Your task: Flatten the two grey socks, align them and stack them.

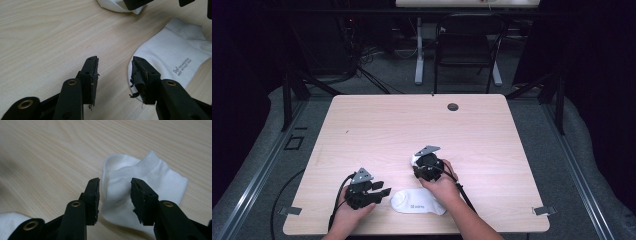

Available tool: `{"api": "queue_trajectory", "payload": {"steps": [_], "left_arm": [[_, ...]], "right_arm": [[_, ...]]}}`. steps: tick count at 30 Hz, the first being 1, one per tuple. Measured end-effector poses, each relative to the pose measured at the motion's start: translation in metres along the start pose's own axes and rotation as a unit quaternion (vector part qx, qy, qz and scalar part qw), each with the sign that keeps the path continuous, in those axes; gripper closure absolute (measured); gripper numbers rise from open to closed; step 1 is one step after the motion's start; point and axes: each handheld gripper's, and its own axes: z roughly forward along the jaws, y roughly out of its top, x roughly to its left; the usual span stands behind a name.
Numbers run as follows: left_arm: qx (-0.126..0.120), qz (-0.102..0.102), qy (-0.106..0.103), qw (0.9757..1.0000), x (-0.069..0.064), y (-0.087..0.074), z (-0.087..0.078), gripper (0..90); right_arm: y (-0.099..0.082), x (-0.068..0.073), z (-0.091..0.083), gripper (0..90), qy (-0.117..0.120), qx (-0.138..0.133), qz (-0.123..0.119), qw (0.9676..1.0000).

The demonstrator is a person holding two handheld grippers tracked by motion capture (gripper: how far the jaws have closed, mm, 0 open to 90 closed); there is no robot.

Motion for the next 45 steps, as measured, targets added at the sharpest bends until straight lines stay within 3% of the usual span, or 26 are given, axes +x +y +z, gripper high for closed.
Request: {"api": "queue_trajectory", "payload": {"steps": [14, 17, 21, 22, 23, 31, 38, 45], "left_arm": [[0.0, 0.0, 0.001, 1.0, 0.0, 0.0, 0.001, 56.3], [0.001, 0.0, 0.004, 1.0, 0.0, 0.0, 0.001, 56.3], [0.0, -0.002, 0.001, 1.0, 0.001, 0.0, 0.002, 56.3], [0.0, -0.002, 0.001, 1.0, 0.001, 0.0, 0.001, 56.3], [0.0, -0.002, 0.001, 1.0, 0.001, 0.001, 0.002, 56.3], [-0.005, -0.014, 0.009, 0.9999, 0.003, 0.004, 0.004, 56.0], [-0.011, -0.014, 0.028, 0.9995, 0.007, 0.021, 0.007, 58.3], [-0.014, -0.021, 0.031, 0.9992, 0.01, 0.039, 0.026, 64.5]], "right_arm": [[-0.002, 0.003, 0.001, 86.2, -0.003, 0.035, -0.009, 0.9993], [-0.002, 0.004, 0.0, 86.6, 0.001, 0.033, -0.011, 0.9994], [-0.001, 0.008, -0.004, 87.0, 0.014, 0.029, 0.006, 0.9995], [-0.002, 0.011, -0.005, 87.1, 0.019, 0.011, 0.02, 0.9996], [-0.001, 0.011, -0.007, 87.1, 0.022, 0.02, 0.015, 0.9994], [-0.003, 0.022, -0.014, 87.2, 0.042, 0.01, 0.023, 0.9988], [-0.006, 0.022, -0.012, 87.2, 0.048, 0.009, 0.03, 0.9983], [-0.007, 0.021, -0.012, 87.1, 0.05, 0.011, 0.032, 0.9982]]}}
